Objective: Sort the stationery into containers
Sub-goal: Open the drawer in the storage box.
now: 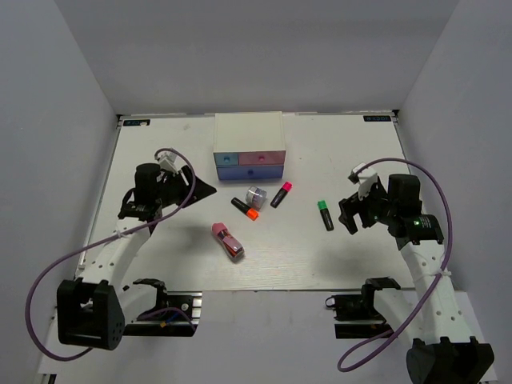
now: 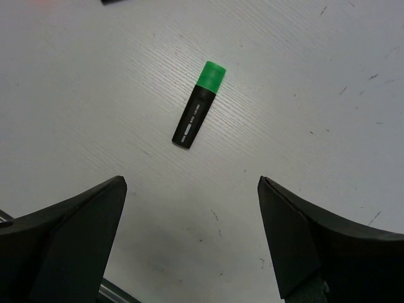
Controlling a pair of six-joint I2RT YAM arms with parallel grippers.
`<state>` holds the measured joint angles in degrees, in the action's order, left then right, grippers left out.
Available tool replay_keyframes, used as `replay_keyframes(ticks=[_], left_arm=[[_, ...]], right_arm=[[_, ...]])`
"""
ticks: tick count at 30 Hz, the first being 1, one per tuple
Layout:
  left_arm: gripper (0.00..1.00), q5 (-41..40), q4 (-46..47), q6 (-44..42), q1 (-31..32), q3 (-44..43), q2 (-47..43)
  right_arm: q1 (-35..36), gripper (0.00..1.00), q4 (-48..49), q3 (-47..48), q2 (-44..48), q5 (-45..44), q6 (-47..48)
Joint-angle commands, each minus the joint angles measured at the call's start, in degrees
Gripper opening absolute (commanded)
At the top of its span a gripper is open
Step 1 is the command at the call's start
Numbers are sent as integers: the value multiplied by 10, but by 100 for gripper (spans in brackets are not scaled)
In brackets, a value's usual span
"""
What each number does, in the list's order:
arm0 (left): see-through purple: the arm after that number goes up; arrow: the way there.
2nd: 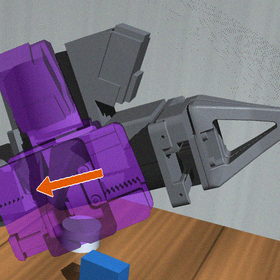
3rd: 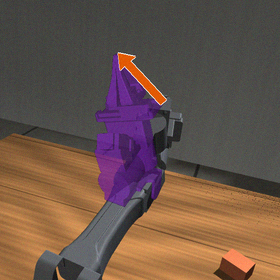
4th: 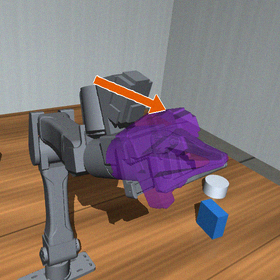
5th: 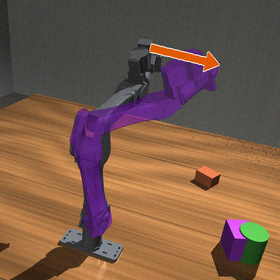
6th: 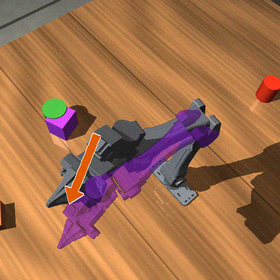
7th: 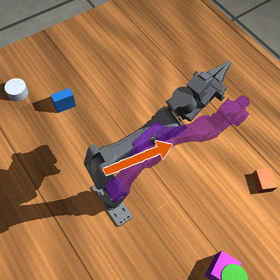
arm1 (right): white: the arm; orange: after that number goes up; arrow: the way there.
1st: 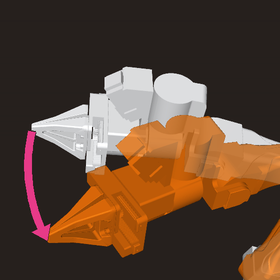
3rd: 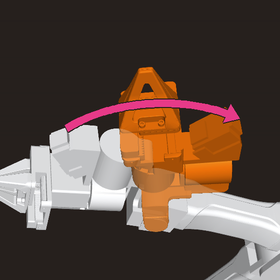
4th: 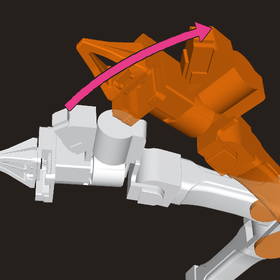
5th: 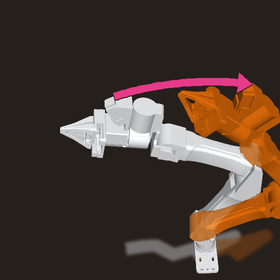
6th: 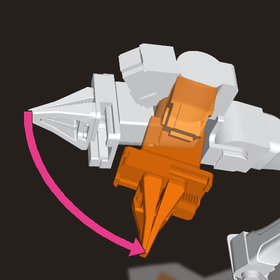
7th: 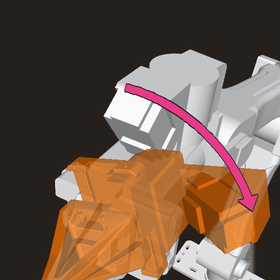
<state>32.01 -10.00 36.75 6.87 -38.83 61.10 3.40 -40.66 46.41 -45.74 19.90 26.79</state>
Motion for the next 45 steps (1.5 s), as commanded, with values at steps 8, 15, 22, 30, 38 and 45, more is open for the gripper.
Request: replay_keyframes(ticks=[8,15,22,30,38,45], left_arm=[[63,-65,122,104,7,-20,140],[51,-85,294,135,13,14,184],[57,-85,317,135,36,-42,269],[59,-99,330,125,53,-89,317],[57,-126,372,125,63,-89,342],[56,-131,390,125,68,-106,359]], right_arm=[[-1,8,91,-39,-2,85,-110],[-1,54,168,-77,-5,121,-168],[0,54,198,-89,-13,123,-179],[-1,54,211,-94,-18,117,-181],[-1,55,216,-99,-24,107,-180],[0,55,213,-104,-28,103,-176]])
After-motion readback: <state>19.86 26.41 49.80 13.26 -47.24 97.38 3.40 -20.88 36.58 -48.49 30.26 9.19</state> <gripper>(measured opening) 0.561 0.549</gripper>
